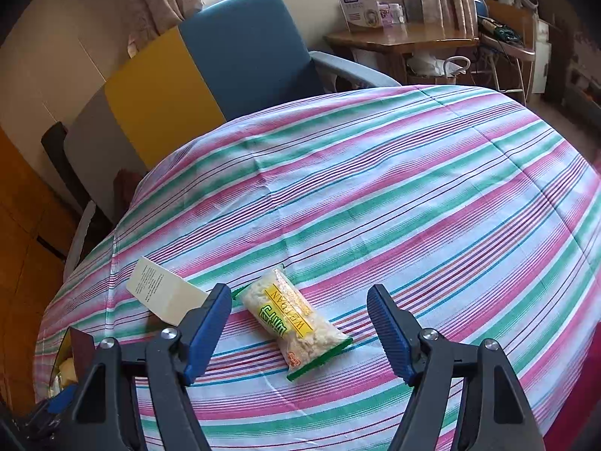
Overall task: Organize objects
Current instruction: 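Move the left gripper to the white cardboard box and close on it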
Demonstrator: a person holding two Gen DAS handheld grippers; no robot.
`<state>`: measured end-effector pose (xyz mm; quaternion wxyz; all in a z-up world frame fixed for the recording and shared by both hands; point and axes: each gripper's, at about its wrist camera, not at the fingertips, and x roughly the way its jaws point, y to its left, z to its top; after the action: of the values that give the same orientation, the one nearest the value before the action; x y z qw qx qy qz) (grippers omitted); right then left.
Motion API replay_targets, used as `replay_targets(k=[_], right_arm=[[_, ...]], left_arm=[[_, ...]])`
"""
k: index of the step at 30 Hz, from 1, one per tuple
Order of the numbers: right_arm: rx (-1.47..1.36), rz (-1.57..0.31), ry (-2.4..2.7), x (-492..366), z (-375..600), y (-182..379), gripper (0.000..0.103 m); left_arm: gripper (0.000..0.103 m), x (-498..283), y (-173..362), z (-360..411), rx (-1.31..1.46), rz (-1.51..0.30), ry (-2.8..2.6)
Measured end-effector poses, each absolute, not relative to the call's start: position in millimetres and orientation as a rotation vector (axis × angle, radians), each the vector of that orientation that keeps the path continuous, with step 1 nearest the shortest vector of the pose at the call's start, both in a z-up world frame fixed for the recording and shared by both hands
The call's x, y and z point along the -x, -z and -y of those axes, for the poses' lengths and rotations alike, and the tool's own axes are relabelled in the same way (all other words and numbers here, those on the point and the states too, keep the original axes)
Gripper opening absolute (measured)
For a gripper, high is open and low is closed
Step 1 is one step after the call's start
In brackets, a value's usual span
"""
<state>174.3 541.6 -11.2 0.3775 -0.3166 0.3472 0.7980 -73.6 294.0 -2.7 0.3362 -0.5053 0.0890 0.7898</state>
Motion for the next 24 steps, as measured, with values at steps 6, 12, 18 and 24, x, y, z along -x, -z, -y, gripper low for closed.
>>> replay_targets(k=[6,12,18,24], right_arm=[[0.796,-0.929,-2.018,-179,-546,14,0.075],[0.798,-0.953,-2.014,-179,-547,16,0.076],[0.803,-0.970,-2.008,-179,-547,17,0.076],[0.807,-0.985,-2.009,-179,-548,18,0.077]], left_arm=[[0.076,89,18,-326,1.424,-0.101,-1.970],[0.081,102,24,-355,1.475,-0.014,-1.946],[0.085,133,33,-372,1.573,0.141,-1.947],[0.086,164,39,-399,1.634,0.199,-1.985]])
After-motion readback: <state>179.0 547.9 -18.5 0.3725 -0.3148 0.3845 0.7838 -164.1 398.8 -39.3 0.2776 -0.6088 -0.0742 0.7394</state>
